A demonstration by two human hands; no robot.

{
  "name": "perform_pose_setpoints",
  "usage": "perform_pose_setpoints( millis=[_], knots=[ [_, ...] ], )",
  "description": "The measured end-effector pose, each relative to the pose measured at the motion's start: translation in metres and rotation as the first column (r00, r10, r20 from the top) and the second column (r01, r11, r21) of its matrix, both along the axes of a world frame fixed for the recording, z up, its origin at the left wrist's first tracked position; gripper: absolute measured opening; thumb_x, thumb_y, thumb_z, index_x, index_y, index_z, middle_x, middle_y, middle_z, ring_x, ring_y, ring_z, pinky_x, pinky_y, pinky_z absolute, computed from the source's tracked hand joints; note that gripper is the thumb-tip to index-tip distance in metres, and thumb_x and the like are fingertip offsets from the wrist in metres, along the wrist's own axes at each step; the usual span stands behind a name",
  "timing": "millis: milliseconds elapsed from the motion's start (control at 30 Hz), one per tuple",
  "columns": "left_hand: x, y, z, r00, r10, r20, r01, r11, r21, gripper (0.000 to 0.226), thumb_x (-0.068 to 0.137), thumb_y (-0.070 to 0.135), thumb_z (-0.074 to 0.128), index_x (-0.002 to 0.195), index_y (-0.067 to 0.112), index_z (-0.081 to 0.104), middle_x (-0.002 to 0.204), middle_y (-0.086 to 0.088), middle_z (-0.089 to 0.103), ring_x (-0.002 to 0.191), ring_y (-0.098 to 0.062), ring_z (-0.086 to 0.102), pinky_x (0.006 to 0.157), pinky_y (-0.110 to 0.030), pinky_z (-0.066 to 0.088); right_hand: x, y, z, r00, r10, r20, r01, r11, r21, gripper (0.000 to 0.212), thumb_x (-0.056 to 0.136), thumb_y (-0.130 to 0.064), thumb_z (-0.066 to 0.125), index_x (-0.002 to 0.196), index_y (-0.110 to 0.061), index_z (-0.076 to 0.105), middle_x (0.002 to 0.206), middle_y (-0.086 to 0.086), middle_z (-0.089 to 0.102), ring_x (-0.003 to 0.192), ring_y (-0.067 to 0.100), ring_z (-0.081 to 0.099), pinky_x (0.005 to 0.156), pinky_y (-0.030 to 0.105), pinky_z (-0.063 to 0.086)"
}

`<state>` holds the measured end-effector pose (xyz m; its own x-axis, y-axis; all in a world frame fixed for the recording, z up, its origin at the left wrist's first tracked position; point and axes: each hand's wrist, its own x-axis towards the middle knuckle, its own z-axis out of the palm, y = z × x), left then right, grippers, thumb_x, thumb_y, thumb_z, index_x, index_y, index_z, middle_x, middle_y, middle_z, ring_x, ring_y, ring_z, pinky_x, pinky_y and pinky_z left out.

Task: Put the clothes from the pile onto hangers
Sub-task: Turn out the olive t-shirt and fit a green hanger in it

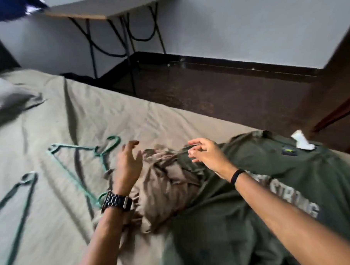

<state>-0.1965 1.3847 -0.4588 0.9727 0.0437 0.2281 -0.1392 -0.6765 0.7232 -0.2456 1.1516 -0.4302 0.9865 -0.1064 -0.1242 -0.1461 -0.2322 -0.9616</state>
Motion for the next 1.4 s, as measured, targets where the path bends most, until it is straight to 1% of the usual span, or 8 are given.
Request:
perform_pose_setpoints(
  millis=[133,300,533,700,833,1033,1133,1400],
  knots=[
    [-0.023,0.094,-0.013,0.895,0.445,0.026,-0.443,0.884,0.146,0.034,0.086,0.011,0.058,0.120,0.006,0.056,0.118,-0.024,0.050,0.109,-0.043,0.049,0.095,-0.048,0.039,0.025,0.077,0.000,0.972,0.236,0.023,-0.232,0.968,-0.099,0.028,0.087,0.005,0.058,0.113,-0.006,0.060,0.088,0.004,0.061,0.077,0.012,0.058,0.065,0.019,0.049],
    [-0.025,0.124,-0.053,0.727,0.645,-0.235,-0.621,0.764,0.176,0.057,0.087,0.028,0.061,0.133,0.000,0.042,0.130,-0.029,0.043,0.121,-0.046,0.041,0.105,-0.049,0.031,0.023,0.141,-0.010,0.877,0.478,-0.046,-0.474,0.847,-0.240,0.037,0.088,-0.004,0.059,0.124,-0.016,0.057,0.113,-0.001,0.060,0.105,0.011,0.058,0.096,0.023,0.045],
    [-0.017,0.140,-0.046,0.740,0.539,-0.403,-0.670,0.644,-0.369,0.025,0.089,0.014,0.063,0.108,-0.002,0.065,0.098,-0.016,0.069,0.086,-0.025,0.068,0.082,-0.033,0.053,0.001,0.164,-0.032,0.810,0.562,-0.167,-0.581,0.733,-0.355,0.047,0.091,-0.011,0.054,0.136,-0.025,0.048,0.131,0.001,0.054,0.122,0.012,0.050,0.107,0.027,0.038],
    [-0.021,0.112,-0.021,0.861,0.155,-0.485,-0.490,-0.009,-0.872,0.017,0.096,-0.002,0.047,0.082,0.001,0.055,0.078,-0.011,0.057,0.060,-0.014,0.066,0.051,-0.020,0.055,-0.003,0.149,-0.029,0.876,0.465,-0.129,-0.483,0.849,-0.216,0.032,0.099,-0.023,0.048,0.131,-0.023,0.052,0.110,-0.006,0.060,0.100,0.004,0.057,0.088,0.017,0.044],
    [-0.028,0.060,-0.001,0.907,0.005,-0.421,-0.413,-0.185,-0.892,0.018,0.098,0.003,0.044,0.084,0.003,0.054,0.084,-0.012,0.058,0.072,-0.018,0.065,0.053,-0.022,0.056,-0.006,0.136,-0.007,0.947,0.313,-0.079,-0.297,0.940,0.169,0.016,0.100,-0.025,0.043,0.114,-0.026,0.052,0.103,-0.002,0.061,0.091,0.012,0.061,0.067,0.021,0.048],
    [-0.048,-0.040,0.024,0.908,-0.278,-0.314,-0.322,0.016,-0.947,0.018,0.097,0.000,0.042,0.086,0.004,0.056,0.069,-0.007,0.063,0.058,-0.012,0.067,0.054,-0.021,0.055,-0.017,0.072,0.017,0.998,0.014,-0.054,-0.004,0.983,0.184,0.016,0.099,-0.014,0.047,0.112,-0.011,0.055,0.093,0.008,0.062,0.068,0.007,0.060,0.054,0.015,0.049],
    [-0.066,-0.085,0.024,0.834,-0.443,-0.328,-0.252,0.223,-0.942,0.019,0.094,-0.001,0.046,0.083,0.009,0.058,0.067,-0.005,0.065,0.056,-0.013,0.061,0.048,-0.020,0.049,-0.027,0.021,0.017,0.984,-0.154,-0.084,0.163,0.980,0.115,0.005,0.097,-0.017,0.050,0.101,-0.017,0.053,0.089,0.011,0.066,0.067,0.015,0.063,0.060,0.033,0.057],
    [-0.119,-0.200,0.007,0.579,-0.720,-0.382,0.162,0.562,-0.811,0.009,0.093,-0.002,0.053,0.093,0.006,0.057,0.073,-0.008,0.062,0.057,-0.014,0.060,0.055,-0.026,0.052,-0.096,-0.113,0.019,0.818,-0.575,0.030,0.570,0.816,0.091,0.034,0.100,-0.037,0.043,0.087,-0.015,0.065,0.042,-0.010,0.031,0.030,0.003,0.024,0.032,0.018,0.019]
  ],
)
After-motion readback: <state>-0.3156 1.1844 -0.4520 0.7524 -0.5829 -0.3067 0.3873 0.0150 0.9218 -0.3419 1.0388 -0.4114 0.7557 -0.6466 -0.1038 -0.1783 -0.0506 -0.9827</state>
